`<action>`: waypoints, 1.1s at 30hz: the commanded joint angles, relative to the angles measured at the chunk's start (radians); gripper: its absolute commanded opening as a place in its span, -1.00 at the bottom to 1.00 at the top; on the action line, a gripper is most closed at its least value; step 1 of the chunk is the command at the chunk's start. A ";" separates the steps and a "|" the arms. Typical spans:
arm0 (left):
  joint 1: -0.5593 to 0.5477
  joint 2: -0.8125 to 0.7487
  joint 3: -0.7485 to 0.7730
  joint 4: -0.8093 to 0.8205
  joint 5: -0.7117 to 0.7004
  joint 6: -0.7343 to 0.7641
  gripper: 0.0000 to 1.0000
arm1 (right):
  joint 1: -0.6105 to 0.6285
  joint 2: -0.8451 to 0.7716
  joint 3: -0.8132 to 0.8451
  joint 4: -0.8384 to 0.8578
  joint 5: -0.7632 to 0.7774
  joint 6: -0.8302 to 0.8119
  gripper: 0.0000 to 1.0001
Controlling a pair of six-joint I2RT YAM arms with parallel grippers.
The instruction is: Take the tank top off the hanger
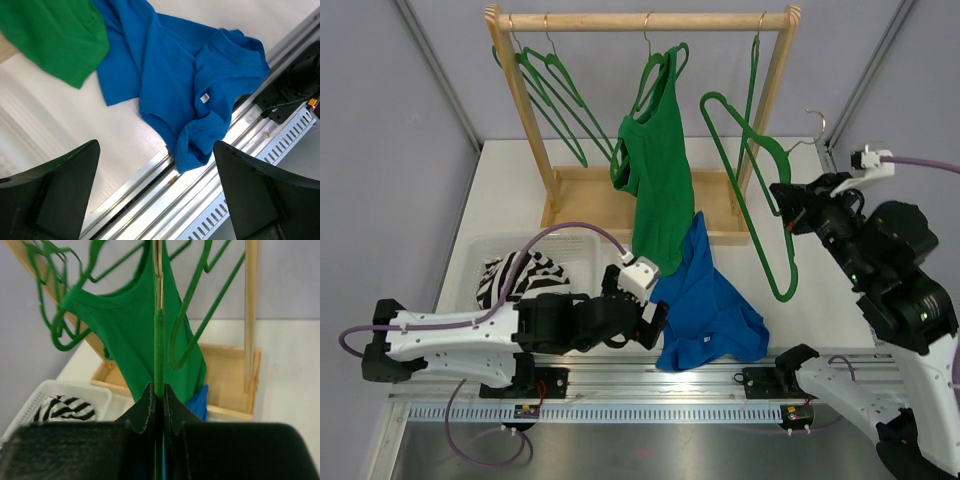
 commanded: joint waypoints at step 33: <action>-0.007 -0.402 -0.132 -0.282 -0.127 -0.085 0.98 | -0.047 1.068 1.137 -0.151 0.218 -0.237 -1.00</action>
